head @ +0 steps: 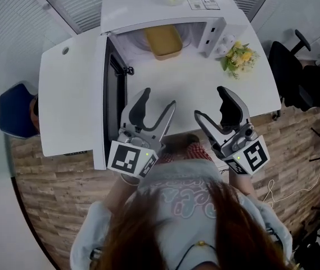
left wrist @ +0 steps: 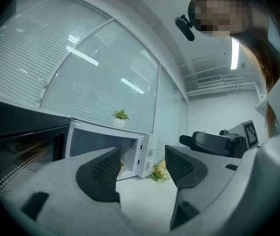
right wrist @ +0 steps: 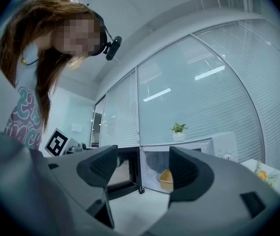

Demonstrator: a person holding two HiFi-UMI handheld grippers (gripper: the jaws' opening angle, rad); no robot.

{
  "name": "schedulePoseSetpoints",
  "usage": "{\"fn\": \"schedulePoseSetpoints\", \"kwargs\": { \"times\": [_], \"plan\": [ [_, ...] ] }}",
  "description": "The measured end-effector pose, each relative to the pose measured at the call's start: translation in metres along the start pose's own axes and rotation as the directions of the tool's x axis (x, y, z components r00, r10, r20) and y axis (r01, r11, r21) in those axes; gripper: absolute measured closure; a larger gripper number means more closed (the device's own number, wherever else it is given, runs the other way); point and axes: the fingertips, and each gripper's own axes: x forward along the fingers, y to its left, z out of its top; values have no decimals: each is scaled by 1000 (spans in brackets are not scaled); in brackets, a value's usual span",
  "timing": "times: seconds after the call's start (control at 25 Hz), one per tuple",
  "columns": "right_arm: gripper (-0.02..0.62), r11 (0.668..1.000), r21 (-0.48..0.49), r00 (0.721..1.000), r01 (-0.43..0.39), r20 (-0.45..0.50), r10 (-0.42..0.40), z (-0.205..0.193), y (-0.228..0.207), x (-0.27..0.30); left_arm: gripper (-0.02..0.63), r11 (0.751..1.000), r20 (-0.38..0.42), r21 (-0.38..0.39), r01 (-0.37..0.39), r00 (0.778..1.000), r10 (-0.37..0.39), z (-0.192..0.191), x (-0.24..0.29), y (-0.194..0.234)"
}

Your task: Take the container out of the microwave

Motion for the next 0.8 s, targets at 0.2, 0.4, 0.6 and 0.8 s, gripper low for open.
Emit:
{"fn": "schedulePoseSetpoints", "kwargs": {
  "times": [0.2, 0.4, 0.6, 0.8],
  "plan": [
    [278, 998, 13, 998, -59, -21, 59, -2, -20, 7, 351, 997, -2, 6, -72, 997, 72, -2, 11, 6],
    [278, 994, 29, 993, -110, -28, 111, -4, -34, 14, 351, 993, -7, 21, -117, 993, 117, -5, 23, 11],
    [278, 989, 44, 989, -143, -40, 145, -10, -49, 18, 351, 989, -23, 39, -139, 990, 140, -12, 36, 12],
    [278, 983, 54, 983, -173, -47, 175, -17, -60, 24, 351, 989, -34, 47, -142, 989, 144, -20, 45, 13]
  ]
}}
